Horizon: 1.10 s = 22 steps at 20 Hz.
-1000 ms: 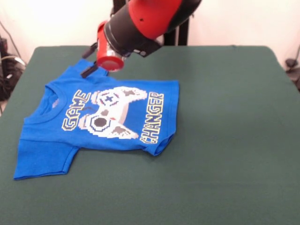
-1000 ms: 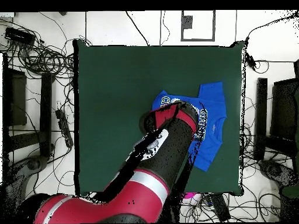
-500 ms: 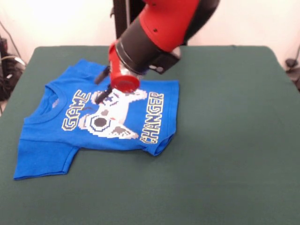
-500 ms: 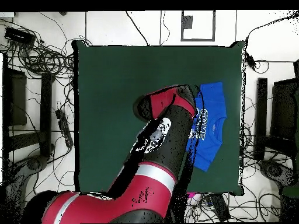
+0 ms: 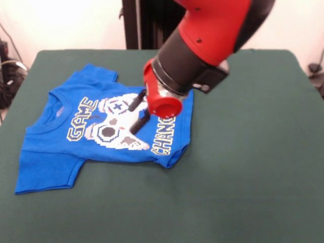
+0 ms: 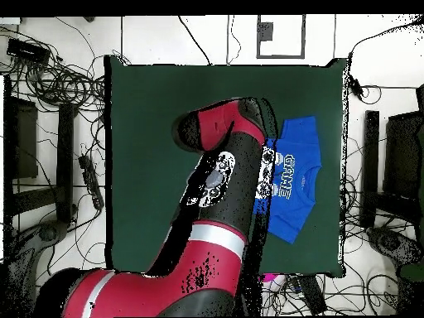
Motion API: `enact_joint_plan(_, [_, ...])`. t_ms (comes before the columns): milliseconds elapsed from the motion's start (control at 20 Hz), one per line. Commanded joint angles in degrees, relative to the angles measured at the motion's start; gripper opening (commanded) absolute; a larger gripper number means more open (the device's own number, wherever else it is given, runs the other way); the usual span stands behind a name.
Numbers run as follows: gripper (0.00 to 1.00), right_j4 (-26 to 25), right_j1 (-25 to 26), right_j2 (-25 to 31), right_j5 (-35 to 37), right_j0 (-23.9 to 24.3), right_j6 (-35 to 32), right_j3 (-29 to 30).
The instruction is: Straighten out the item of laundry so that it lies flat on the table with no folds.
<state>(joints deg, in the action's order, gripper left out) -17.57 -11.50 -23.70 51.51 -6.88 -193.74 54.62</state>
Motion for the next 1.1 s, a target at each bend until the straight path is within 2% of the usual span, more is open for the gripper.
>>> enact_joint_plan(50, [1.0,3.74,4.7,10.16,8.82,0.51,9.64,-11.06])
enact_joint_plan(300, [1.0,3.63,7.8,11.79,10.28,1.56,11.87,-17.75])
enact_joint_plan(600, [1.0,2.98,8.36,12.17,13.0,2.07,14.24,-20.46])
enact_joint_plan(1100, [1.0,-0.62,15.65,4.94,21.89,1.16,7.51,-34.72])
